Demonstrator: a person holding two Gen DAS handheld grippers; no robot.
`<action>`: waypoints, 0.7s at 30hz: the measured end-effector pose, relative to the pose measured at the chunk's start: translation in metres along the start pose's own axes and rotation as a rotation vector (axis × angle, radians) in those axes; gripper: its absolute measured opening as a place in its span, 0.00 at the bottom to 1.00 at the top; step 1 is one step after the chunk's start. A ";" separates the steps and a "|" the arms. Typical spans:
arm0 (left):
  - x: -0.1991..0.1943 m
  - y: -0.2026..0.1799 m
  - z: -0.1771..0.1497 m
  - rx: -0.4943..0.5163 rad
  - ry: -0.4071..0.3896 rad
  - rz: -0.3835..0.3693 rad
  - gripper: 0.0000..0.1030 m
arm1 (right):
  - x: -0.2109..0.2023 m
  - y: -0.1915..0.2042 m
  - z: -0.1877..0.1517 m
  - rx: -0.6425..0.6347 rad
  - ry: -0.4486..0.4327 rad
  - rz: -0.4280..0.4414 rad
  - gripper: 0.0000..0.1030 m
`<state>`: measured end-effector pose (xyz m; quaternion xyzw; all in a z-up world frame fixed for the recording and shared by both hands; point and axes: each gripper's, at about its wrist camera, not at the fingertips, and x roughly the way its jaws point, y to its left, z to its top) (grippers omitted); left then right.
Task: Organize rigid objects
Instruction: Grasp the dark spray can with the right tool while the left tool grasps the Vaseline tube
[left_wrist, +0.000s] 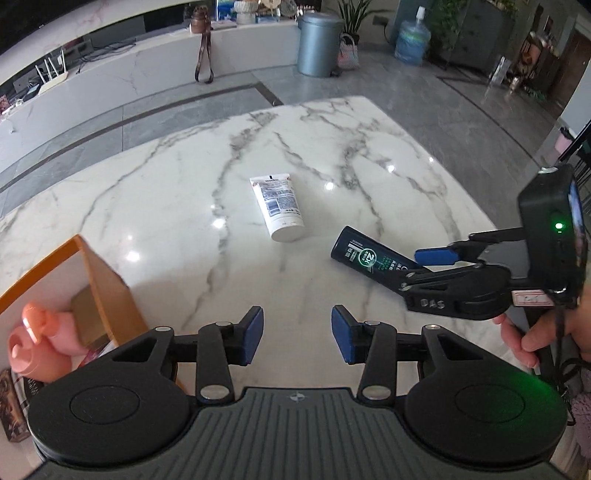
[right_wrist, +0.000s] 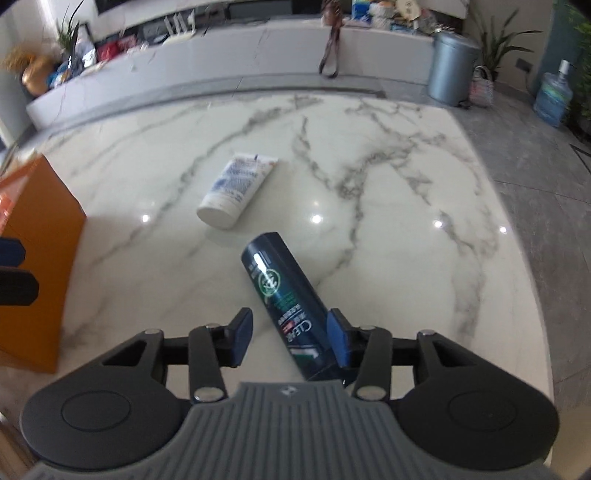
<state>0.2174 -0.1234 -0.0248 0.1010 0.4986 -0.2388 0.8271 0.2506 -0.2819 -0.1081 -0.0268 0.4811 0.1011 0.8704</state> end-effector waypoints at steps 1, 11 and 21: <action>0.005 -0.001 0.003 -0.002 0.008 0.003 0.50 | 0.007 -0.002 0.001 -0.006 0.014 0.011 0.49; 0.056 0.002 0.033 -0.029 0.047 0.032 0.50 | 0.053 -0.021 0.015 0.068 0.050 0.060 0.39; 0.128 0.012 0.083 -0.083 0.043 0.089 0.70 | 0.069 -0.044 0.036 0.194 -0.065 -0.017 0.35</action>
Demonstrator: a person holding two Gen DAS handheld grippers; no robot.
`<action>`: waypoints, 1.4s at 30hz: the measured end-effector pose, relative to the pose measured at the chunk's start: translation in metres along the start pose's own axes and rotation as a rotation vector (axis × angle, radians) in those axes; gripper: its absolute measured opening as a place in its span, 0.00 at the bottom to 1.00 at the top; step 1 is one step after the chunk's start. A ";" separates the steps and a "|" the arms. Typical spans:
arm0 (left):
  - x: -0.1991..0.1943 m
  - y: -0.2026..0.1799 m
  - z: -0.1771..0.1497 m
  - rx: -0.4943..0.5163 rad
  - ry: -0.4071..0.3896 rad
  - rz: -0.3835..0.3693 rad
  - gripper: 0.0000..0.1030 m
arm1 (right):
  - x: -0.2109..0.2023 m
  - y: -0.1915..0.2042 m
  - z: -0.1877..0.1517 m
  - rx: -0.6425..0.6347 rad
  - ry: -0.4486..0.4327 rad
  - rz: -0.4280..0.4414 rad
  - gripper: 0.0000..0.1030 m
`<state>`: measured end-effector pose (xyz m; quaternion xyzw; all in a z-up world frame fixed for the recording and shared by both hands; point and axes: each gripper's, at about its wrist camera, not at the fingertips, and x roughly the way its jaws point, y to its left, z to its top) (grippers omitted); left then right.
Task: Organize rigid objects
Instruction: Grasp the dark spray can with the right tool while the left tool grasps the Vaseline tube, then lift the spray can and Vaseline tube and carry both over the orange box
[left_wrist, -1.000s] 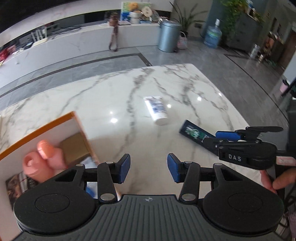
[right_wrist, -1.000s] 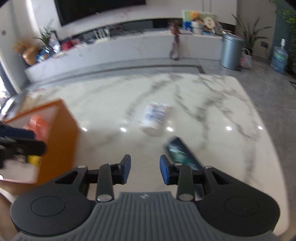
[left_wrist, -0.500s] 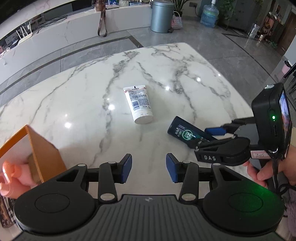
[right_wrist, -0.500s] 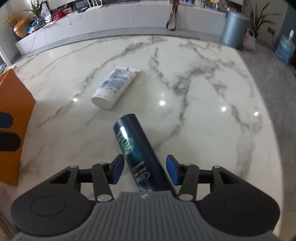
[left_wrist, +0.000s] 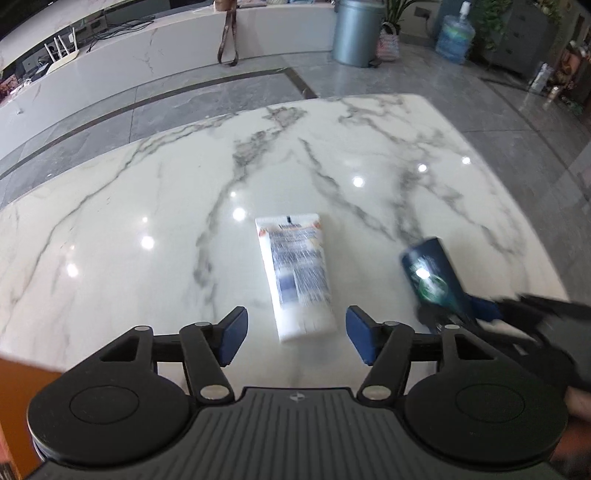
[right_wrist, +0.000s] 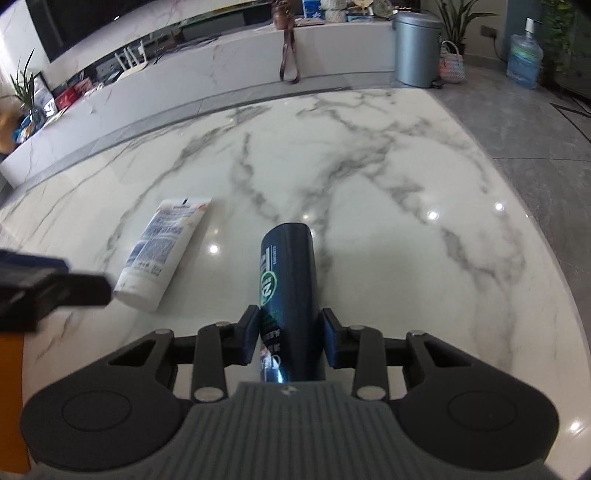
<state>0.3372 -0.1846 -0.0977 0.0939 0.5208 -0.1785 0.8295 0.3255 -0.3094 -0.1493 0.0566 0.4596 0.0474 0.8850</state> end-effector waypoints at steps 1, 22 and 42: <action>0.009 0.000 0.005 0.003 0.003 0.018 0.70 | 0.001 0.000 0.000 -0.002 -0.005 0.001 0.35; 0.033 -0.011 -0.017 0.035 0.035 0.029 0.53 | -0.001 -0.004 -0.002 0.009 -0.007 0.051 0.35; -0.074 -0.009 -0.177 -0.099 -0.052 -0.086 0.52 | -0.065 0.005 -0.068 0.219 0.119 0.208 0.34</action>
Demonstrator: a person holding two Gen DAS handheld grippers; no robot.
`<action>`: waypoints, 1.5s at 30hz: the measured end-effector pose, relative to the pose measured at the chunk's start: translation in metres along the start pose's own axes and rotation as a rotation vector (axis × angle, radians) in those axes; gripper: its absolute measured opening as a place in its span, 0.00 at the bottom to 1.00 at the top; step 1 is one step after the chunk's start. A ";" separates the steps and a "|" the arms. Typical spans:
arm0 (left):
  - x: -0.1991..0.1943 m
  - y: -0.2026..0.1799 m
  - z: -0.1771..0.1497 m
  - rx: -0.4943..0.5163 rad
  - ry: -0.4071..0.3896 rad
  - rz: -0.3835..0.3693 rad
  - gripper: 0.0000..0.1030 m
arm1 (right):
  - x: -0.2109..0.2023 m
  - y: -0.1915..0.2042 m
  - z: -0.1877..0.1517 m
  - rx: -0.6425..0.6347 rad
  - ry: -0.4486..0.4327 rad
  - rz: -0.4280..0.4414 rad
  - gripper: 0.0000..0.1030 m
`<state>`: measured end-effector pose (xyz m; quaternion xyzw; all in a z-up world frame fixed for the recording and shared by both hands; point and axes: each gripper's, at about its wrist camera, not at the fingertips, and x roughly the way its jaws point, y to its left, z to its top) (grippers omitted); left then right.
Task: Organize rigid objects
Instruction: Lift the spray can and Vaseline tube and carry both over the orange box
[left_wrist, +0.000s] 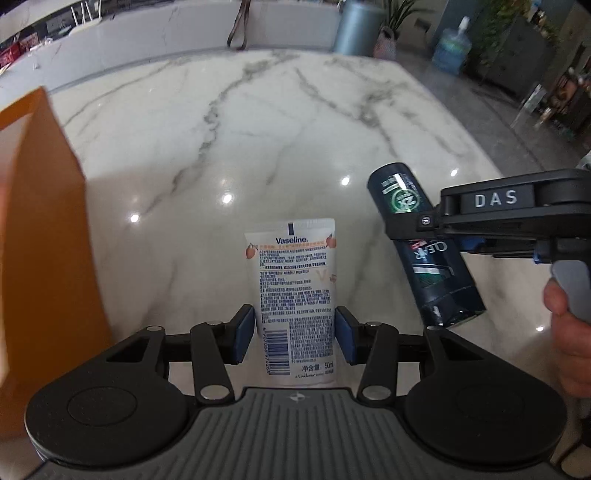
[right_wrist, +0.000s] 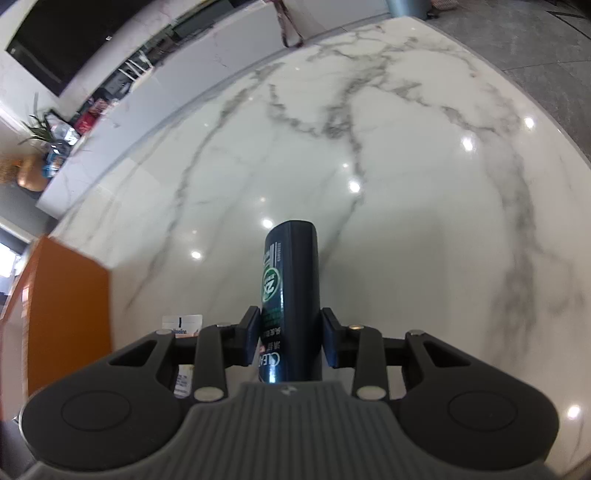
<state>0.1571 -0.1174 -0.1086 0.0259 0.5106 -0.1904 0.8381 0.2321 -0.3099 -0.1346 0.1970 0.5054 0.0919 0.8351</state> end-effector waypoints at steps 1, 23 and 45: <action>-0.010 0.001 -0.004 0.000 -0.021 -0.011 0.51 | -0.007 0.002 -0.005 -0.002 -0.009 0.008 0.34; -0.196 0.106 -0.030 -0.244 -0.467 -0.094 0.51 | -0.111 0.155 -0.054 -0.385 -0.175 0.236 0.35; -0.186 0.248 -0.037 -0.392 -0.252 0.107 0.51 | 0.039 0.370 -0.070 -1.628 0.339 0.314 0.34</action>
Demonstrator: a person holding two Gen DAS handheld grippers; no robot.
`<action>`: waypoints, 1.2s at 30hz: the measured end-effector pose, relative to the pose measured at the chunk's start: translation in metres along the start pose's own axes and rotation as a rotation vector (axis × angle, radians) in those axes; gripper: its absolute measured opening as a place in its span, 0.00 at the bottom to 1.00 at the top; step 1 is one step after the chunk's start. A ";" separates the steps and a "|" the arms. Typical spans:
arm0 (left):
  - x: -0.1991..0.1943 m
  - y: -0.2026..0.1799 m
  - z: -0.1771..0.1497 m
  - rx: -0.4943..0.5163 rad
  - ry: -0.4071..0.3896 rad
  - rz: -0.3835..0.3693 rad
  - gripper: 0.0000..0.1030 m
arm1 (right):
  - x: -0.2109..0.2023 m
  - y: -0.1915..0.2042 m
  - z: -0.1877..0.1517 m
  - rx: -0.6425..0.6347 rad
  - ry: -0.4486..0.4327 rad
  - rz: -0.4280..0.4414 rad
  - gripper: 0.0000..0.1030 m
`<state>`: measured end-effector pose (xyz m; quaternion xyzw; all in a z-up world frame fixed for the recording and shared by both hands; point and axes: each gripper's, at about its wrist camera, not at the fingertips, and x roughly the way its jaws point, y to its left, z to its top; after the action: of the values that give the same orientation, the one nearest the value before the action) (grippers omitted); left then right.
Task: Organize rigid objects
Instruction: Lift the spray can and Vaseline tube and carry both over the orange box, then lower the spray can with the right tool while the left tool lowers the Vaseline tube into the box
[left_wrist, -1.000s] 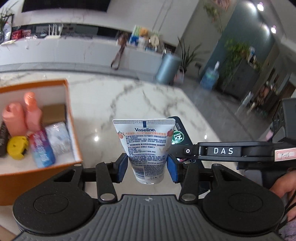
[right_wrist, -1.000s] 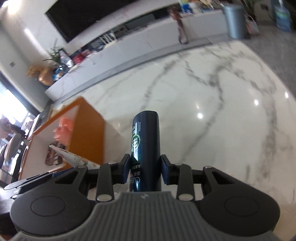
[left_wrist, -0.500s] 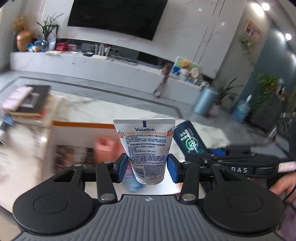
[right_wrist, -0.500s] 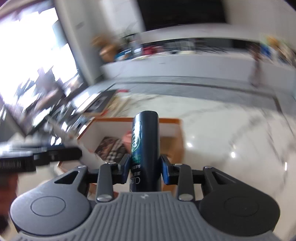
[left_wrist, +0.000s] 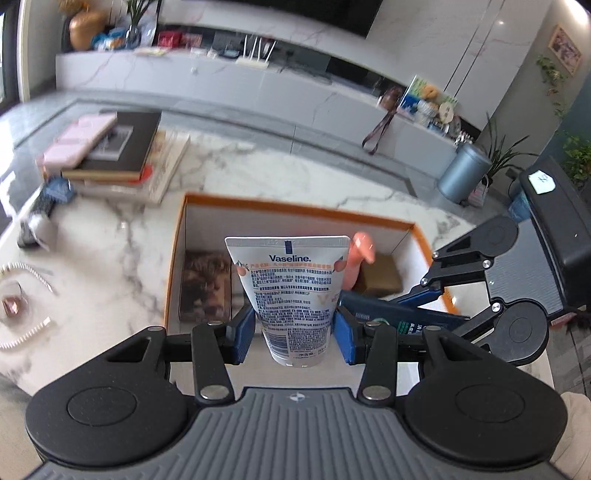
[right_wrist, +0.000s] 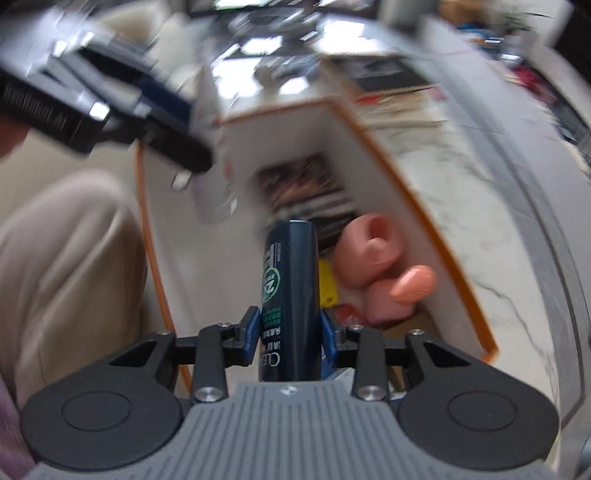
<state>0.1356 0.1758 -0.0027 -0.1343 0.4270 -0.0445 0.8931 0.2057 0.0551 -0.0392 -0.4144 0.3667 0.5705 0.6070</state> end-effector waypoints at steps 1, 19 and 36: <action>0.005 0.000 -0.002 -0.004 0.014 -0.002 0.51 | 0.007 -0.001 0.001 -0.039 0.032 0.023 0.34; 0.053 0.015 -0.008 -0.057 0.178 -0.010 0.51 | 0.092 -0.013 0.002 -0.191 0.296 0.337 0.35; 0.058 0.010 -0.006 -0.032 0.275 0.050 0.51 | 0.040 -0.027 -0.012 0.218 -0.025 0.039 0.42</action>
<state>0.1671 0.1733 -0.0525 -0.1303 0.5492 -0.0333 0.8248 0.2363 0.0594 -0.0779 -0.3316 0.4267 0.5440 0.6419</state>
